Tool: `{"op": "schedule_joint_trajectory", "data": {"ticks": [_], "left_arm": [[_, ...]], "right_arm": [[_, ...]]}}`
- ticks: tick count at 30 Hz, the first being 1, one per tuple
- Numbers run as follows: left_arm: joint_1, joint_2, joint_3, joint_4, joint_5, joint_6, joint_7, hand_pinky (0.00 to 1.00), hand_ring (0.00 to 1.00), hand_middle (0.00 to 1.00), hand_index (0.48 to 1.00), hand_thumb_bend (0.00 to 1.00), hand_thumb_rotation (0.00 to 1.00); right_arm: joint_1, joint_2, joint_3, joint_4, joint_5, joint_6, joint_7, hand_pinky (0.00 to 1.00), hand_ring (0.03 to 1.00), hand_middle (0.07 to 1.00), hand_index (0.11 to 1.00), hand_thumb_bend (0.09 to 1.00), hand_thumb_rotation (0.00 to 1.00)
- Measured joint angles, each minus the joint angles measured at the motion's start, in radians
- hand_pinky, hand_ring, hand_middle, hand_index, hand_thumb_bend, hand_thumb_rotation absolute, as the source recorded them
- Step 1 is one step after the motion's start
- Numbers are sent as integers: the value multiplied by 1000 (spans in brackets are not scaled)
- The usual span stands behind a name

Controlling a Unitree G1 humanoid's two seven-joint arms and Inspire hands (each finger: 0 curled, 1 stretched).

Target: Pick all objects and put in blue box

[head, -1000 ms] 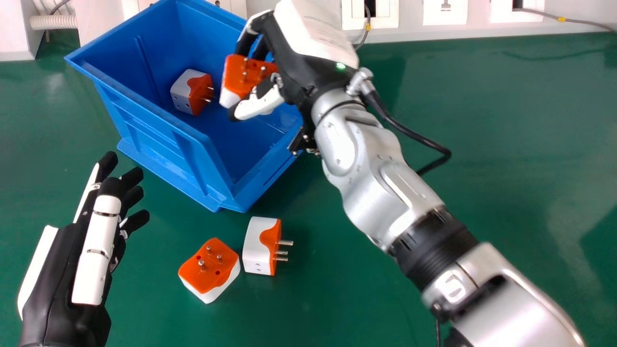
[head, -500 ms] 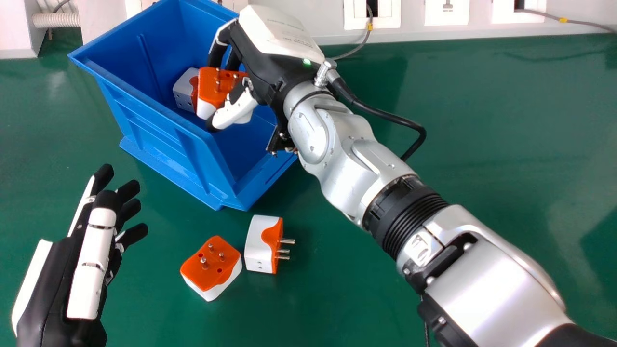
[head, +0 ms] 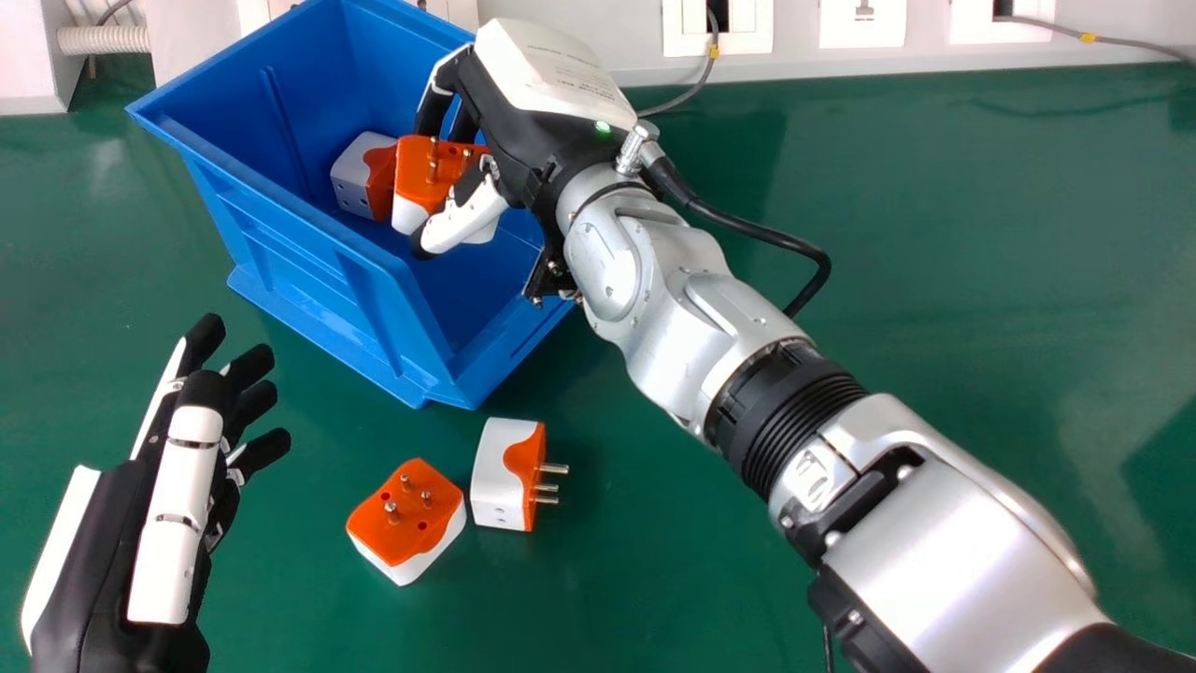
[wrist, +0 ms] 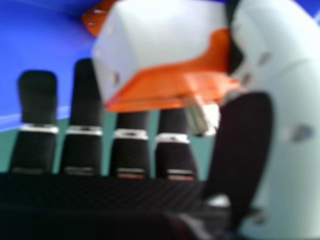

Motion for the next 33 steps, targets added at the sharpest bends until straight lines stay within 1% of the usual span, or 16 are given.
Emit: {"op": "schedule_joint_trajectory", "data": {"ticks": [5,10,11,14,15,17,18,19,20,22,23,25,26,29,33], "left_arm": [[2,-3,0,0,0,-4,0,885,932,934,973,396,1000],[-1,-4,-1,5,0,-5,2,885,932,934,973,396,1000],[-3,-4,-1,6,1,-5,2,887,933,934,973,395,1000],[-9,-4,-2,9,2,-5,4,887,933,934,973,395,1000],[-11,-4,-2,10,3,-5,4,888,934,935,973,394,1000],[-11,-4,-2,10,5,-5,5,888,934,935,973,394,1000],[-11,-4,-2,10,6,-5,6,888,933,934,971,393,1000],[-11,-4,-2,10,7,-5,7,888,933,934,971,393,1000],[-10,-4,-2,10,9,-5,7,887,933,933,970,392,1000],[-9,-4,-2,9,9,-5,8,886,932,931,968,391,1000],[-10,-4,-2,9,9,-5,8,886,932,931,968,391,1000],[-12,-4,-2,10,10,-5,8,885,931,930,966,391,1000],[-13,-4,-2,10,10,-5,8,885,931,930,966,391,1000],[-20,-3,-2,12,10,-5,8,885,930,929,965,390,1000],[-24,-3,-2,14,10,-5,8,884,930,928,964,389,1000]], "right_arm": [[7,-6,-1,-17,12,-2,2,332,426,521,551,490,0],[25,-12,1,-24,21,-19,11,332,426,521,551,490,0],[29,-15,5,-25,20,-21,11,339,444,567,548,487,0],[44,-28,17,-29,16,-26,7,339,444,567,548,487,0],[49,-32,20,-31,15,-28,4,416,529,640,603,529,11],[54,-38,32,-35,5,-28,-2,416,529,640,603,529,11],[56,-41,36,-36,0,-29,-4,483,600,702,655,564,31],[57,-43,38,-37,-2,-29,-8,483,600,702,655,564,31],[57,-45,41,-38,-3,-28,-11,539,662,754,699,591,53],[58,-48,47,-46,-3,-28,-14,620,752,831,767,631,86],[58,-49,48,-48,-3,-28,-15,620,752,831,767,631,86],[60,-49,52,-55,-3,-26,-15,676,814,885,812,655,108],[61,-48,54,-59,-3,-22,-15,676,814,885,812,655,108],[64,-48,54,-64,-3,-19,-15,729,870,933,852,674,127],[66,-49,54,-67,-2,-19,-15,763,905,963,880,683,145]]}}
